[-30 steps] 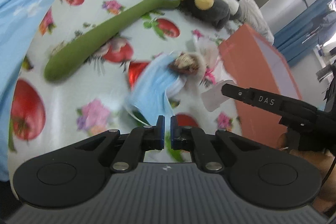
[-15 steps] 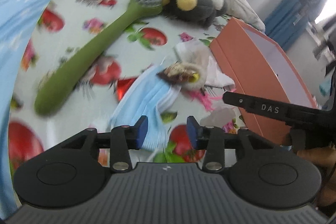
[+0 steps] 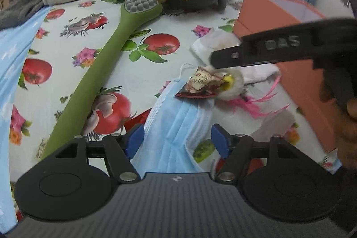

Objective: Organize soft objects
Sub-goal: 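Lower the right gripper onto the red snack wrapper beside the mask, then carry the face mask and red snack wrapper over the pink box with both tools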

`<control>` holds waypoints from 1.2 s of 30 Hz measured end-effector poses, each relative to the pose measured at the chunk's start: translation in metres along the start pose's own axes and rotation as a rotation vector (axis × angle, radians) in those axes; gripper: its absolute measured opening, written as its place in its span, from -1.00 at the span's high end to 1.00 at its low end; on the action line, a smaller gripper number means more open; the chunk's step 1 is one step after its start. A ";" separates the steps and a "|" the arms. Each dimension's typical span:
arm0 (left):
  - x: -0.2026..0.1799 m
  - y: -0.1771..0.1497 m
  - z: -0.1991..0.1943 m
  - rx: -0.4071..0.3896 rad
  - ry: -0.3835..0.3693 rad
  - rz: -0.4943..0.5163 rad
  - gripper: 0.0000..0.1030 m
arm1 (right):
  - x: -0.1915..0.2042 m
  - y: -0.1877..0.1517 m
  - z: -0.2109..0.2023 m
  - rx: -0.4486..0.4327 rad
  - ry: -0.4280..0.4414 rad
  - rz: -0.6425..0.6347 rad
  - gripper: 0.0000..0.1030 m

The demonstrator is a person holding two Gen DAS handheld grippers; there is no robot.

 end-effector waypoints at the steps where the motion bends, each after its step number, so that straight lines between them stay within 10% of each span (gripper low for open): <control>1: -0.002 0.000 0.003 0.005 0.016 0.017 -0.40 | 0.000 0.000 0.008 0.020 0.001 -0.008 0.08; 15: -0.015 -0.009 0.006 0.011 0.064 0.090 -0.39 | 0.011 -0.013 0.029 0.065 0.039 -0.125 0.21; 24: -0.022 -0.017 0.005 0.022 0.072 0.080 0.72 | 0.001 -0.011 0.006 0.014 0.006 -0.066 0.22; 36: -0.002 0.011 -0.052 -0.119 0.006 -0.152 0.81 | -0.008 -0.001 -0.042 -0.089 -0.067 -0.004 0.22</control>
Point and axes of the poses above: each gripper's, at about its wrist camera, not at the fingertips, and z roughly the way its jaws point, x to its left, y to its top, the point moved 1 cm from there along z, roughly the way its jaws point, and after that the axes turned 1 degree about x, right-handed, at the moved point
